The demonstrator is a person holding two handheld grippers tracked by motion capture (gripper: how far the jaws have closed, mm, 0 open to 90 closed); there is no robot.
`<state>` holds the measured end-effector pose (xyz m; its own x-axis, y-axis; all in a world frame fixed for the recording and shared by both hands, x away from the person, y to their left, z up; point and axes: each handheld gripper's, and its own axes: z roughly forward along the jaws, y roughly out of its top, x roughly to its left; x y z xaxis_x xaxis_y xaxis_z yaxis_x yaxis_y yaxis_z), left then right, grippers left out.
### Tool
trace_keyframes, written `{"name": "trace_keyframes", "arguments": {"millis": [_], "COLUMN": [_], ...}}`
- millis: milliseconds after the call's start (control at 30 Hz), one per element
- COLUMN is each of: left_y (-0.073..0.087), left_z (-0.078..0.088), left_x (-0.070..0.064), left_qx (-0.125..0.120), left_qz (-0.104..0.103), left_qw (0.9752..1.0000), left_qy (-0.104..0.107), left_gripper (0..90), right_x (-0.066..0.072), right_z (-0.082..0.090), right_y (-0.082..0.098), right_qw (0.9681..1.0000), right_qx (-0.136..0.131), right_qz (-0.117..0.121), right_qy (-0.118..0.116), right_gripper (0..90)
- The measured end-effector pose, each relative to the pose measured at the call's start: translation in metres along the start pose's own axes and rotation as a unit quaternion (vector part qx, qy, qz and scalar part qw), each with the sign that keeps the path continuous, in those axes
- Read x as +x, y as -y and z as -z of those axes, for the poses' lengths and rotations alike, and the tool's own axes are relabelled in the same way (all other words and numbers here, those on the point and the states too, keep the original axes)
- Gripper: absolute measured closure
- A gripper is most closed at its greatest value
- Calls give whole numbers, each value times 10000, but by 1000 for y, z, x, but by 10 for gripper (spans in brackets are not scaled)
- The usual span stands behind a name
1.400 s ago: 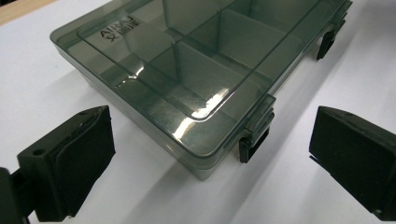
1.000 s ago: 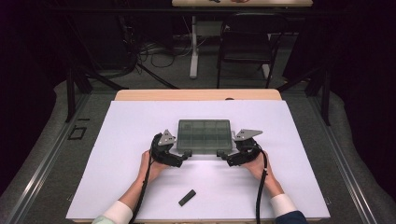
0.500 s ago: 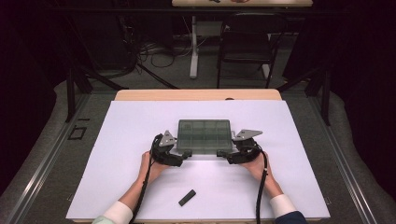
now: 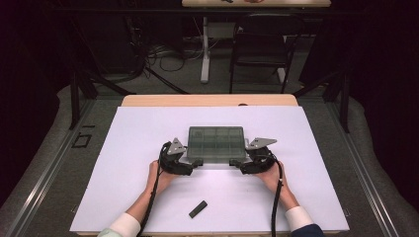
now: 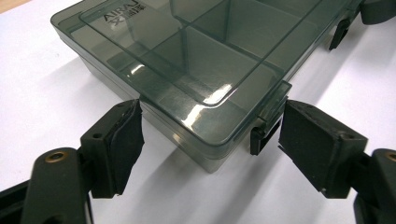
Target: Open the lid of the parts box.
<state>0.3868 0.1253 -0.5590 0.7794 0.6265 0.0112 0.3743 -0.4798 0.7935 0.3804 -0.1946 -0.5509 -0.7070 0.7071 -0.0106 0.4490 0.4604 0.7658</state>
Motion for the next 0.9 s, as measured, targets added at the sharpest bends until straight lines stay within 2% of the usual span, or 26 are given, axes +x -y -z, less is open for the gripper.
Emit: {"name": "trace_keyframes", "arguments": {"millis": [900], "left_y": [3], "left_z": [0], "left_x": [1], "left_qx": [2], "left_qz": [7], "left_qw": [10000], "left_qy": [43], "left_gripper": [241], "right_x": [0], "right_z": [0], "right_y": [1], "right_qw": [10000], "right_qx": [-78], "right_qz": [-57], "right_qy": [-13], "right_gripper": [284]}}
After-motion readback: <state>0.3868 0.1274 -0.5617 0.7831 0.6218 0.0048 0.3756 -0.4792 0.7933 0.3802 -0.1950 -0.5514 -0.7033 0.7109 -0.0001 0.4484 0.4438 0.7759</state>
